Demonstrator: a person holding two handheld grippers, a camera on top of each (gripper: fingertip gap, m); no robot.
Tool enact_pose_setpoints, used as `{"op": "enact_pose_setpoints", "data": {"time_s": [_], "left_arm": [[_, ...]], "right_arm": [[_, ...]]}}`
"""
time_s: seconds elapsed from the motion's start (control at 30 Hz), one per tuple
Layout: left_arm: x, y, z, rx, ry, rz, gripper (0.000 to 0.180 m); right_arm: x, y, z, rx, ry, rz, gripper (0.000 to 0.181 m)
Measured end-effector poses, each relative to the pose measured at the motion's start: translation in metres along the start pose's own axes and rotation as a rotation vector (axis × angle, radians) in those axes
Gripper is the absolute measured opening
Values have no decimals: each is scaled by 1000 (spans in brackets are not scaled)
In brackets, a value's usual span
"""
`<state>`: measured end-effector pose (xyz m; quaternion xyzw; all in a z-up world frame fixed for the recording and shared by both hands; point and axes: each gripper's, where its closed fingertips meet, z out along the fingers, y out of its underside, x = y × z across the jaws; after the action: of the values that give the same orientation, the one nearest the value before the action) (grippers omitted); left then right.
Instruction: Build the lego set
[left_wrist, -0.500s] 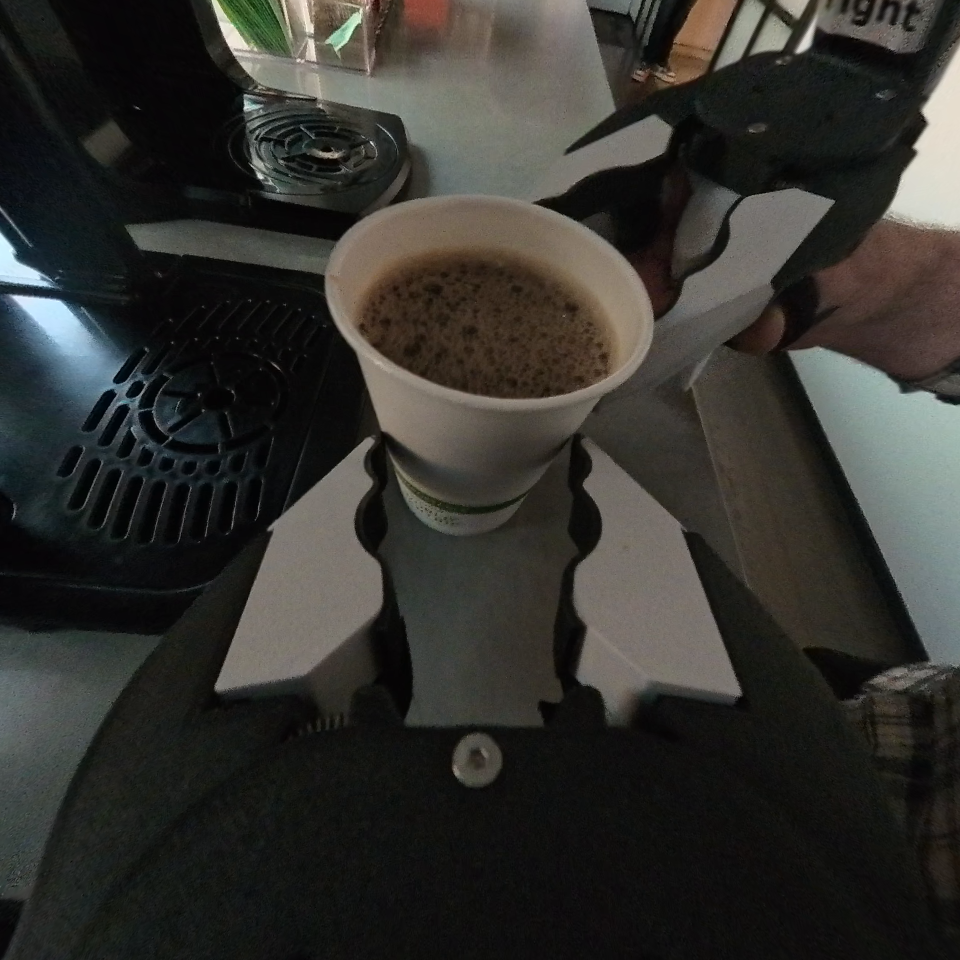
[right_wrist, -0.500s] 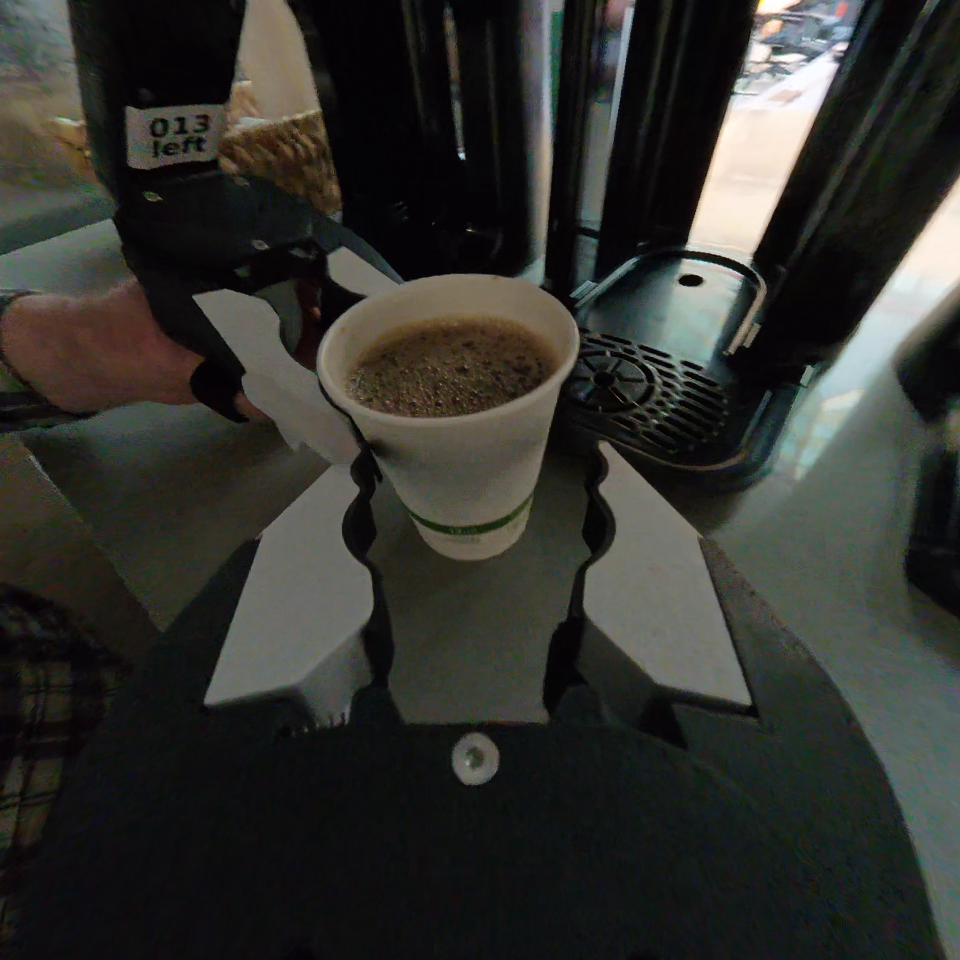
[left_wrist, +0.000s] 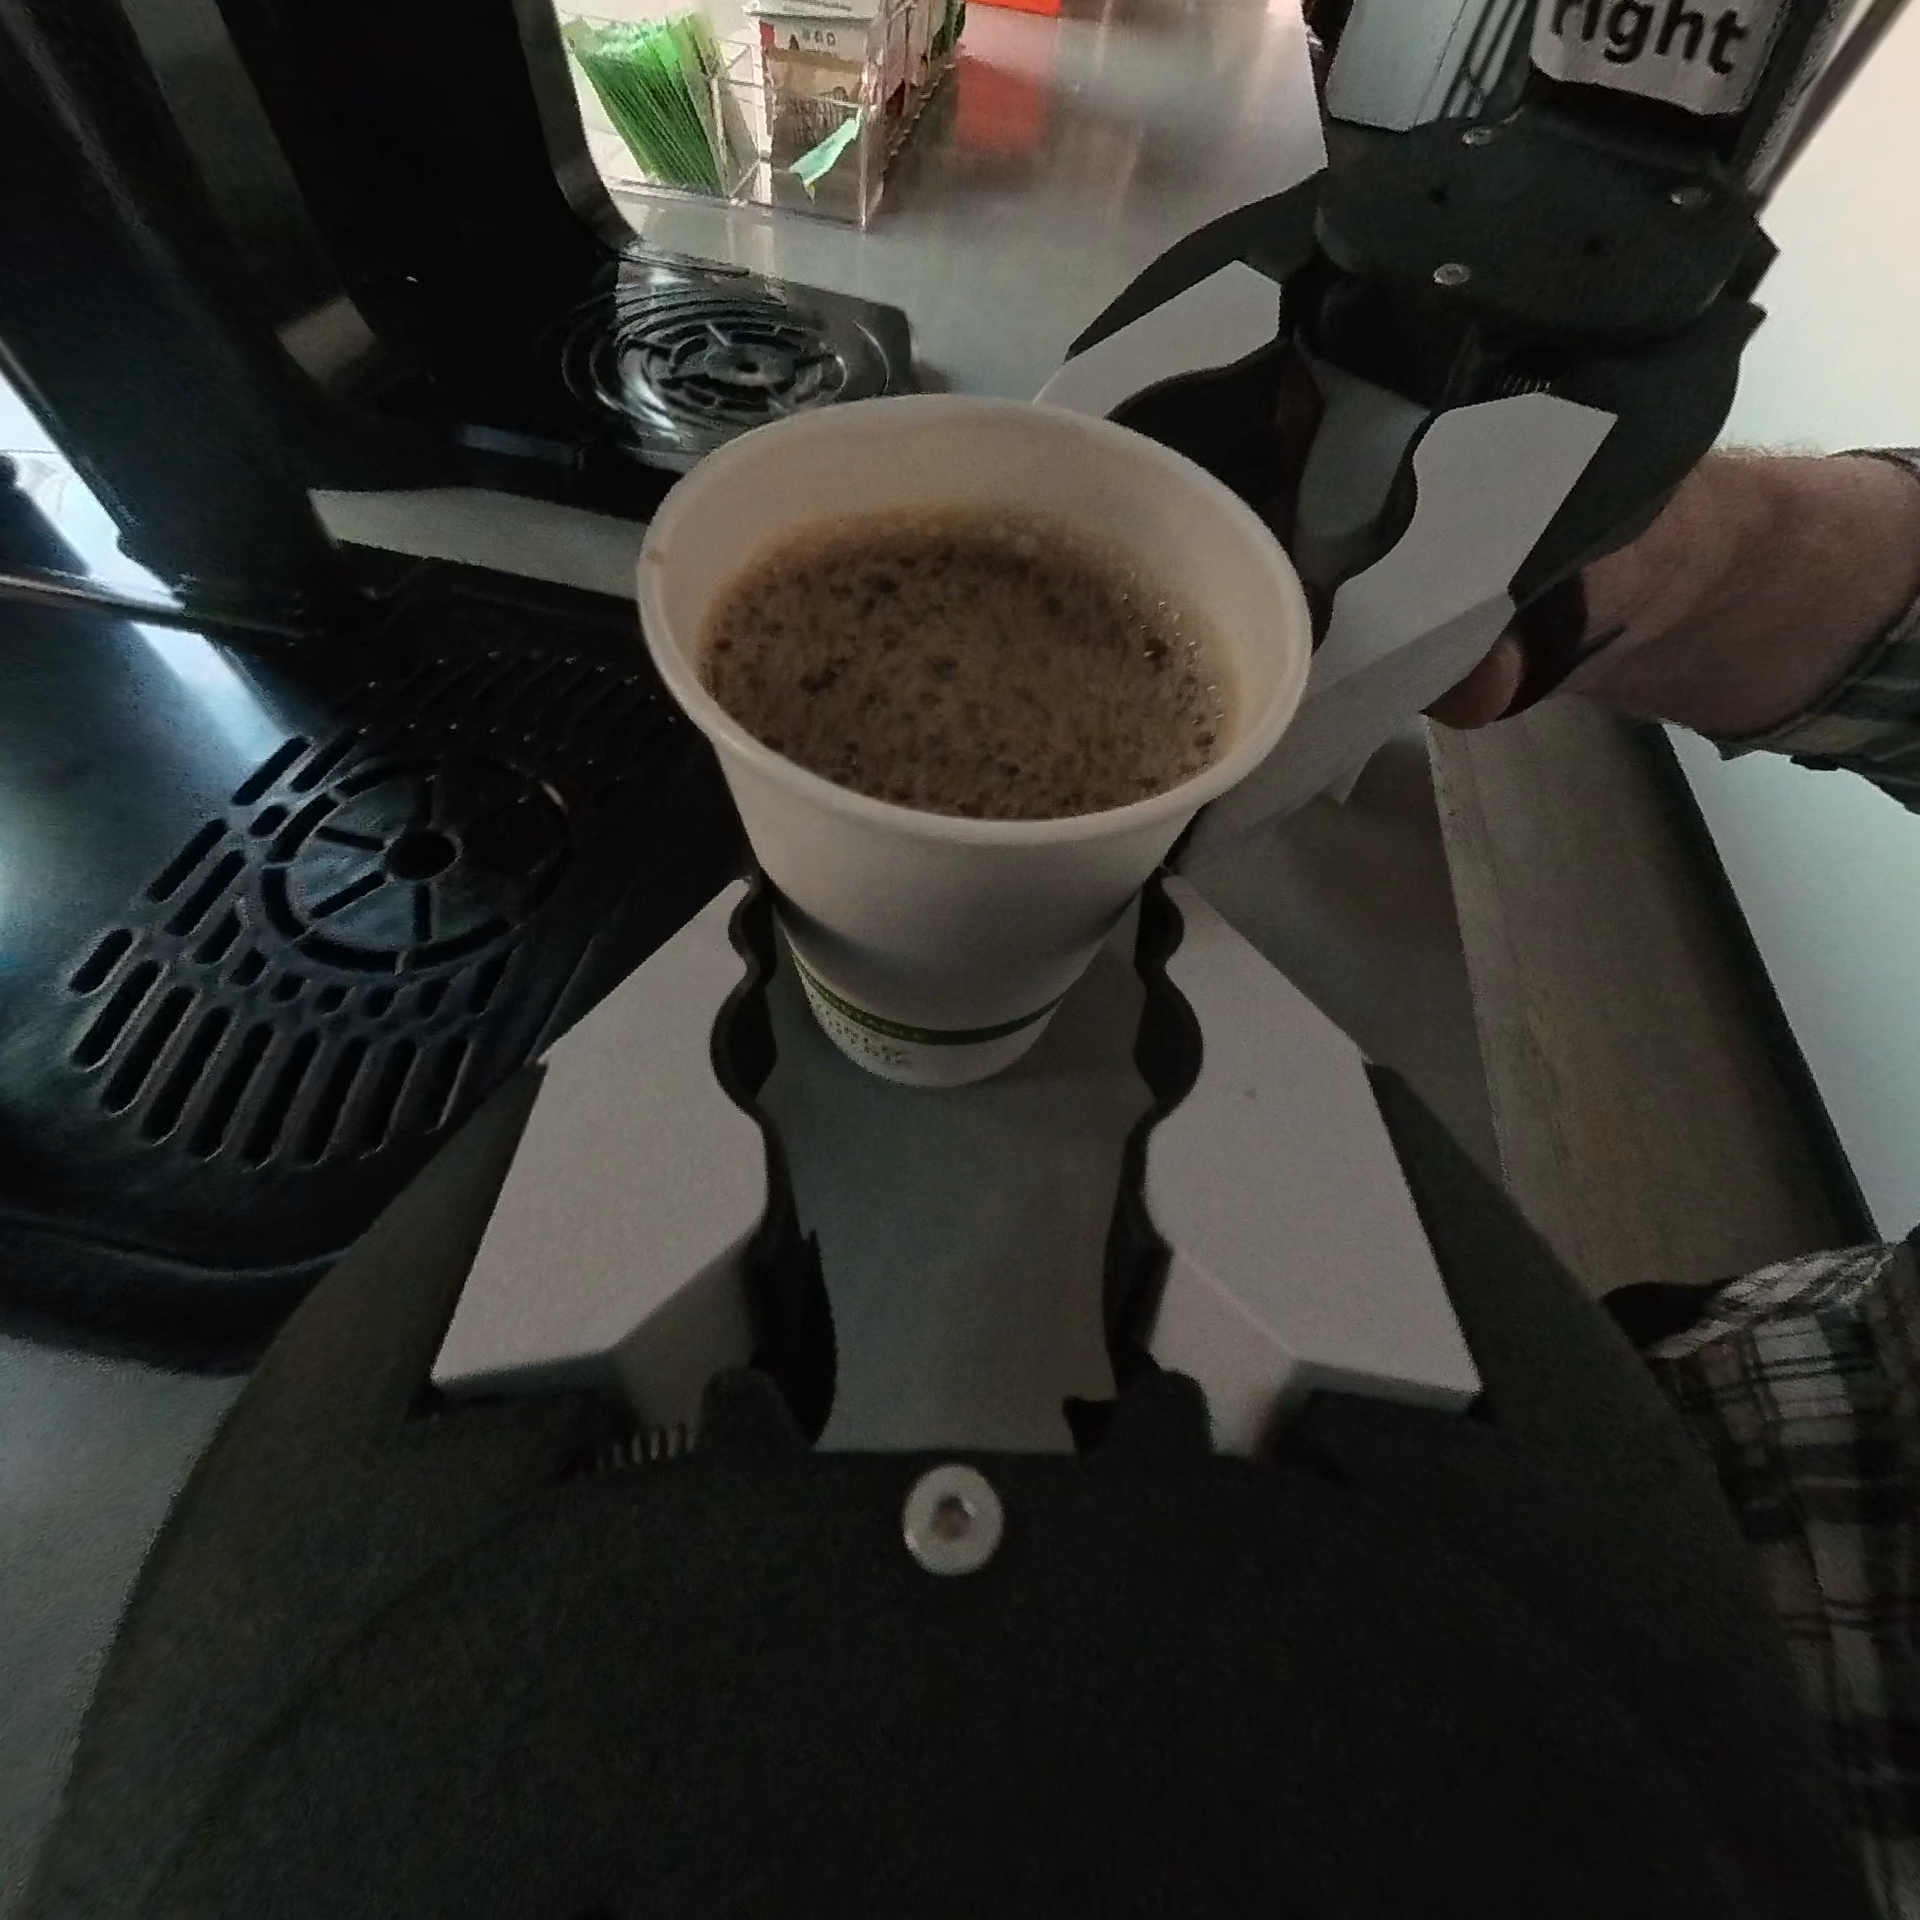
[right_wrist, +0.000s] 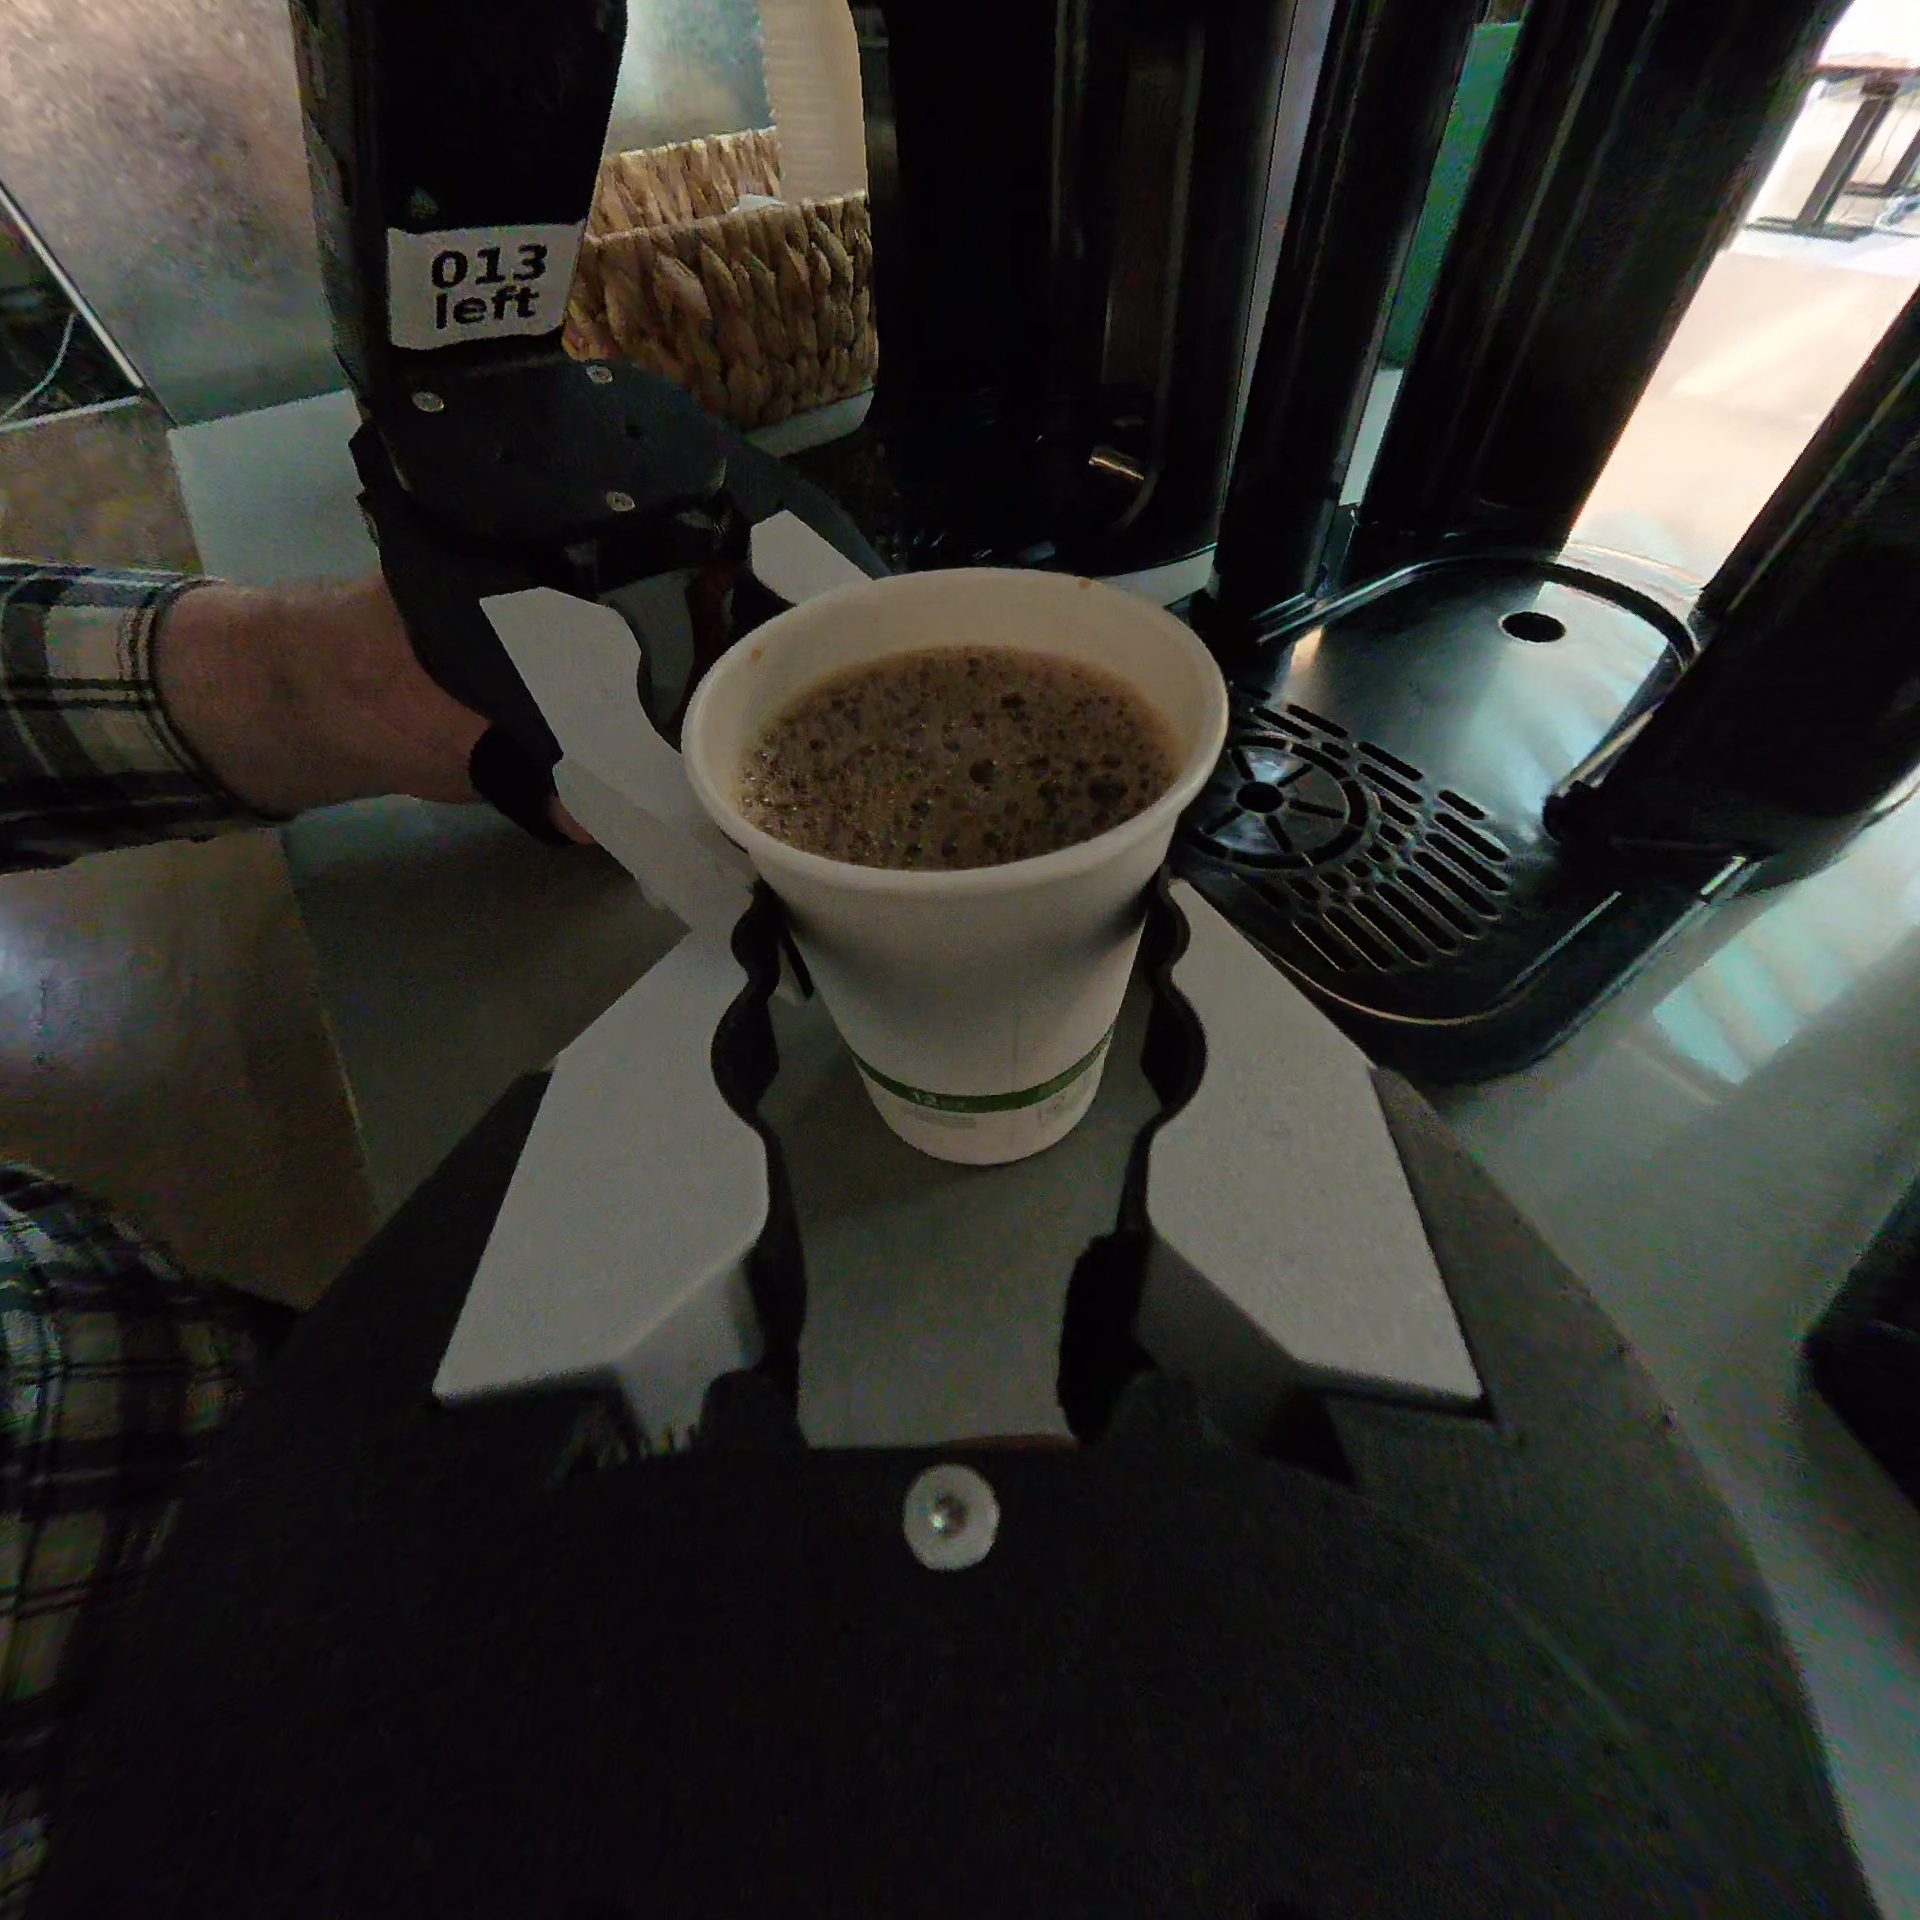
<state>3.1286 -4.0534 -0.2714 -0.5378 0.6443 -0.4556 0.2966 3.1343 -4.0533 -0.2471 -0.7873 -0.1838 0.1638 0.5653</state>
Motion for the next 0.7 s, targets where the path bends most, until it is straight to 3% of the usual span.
{"op": "enact_pose_setpoints", "data": {"time_s": [0.37, 0.7], "left_arm": [[54, -46, 80, -32, 42, 27, 67], [125, -110, 222, -73, 197, 115, 67]], "right_arm": [[31, 15, -100, 26, 41, 22, 69], [96, 53, -254, 47, 209, 76, 69]]}}
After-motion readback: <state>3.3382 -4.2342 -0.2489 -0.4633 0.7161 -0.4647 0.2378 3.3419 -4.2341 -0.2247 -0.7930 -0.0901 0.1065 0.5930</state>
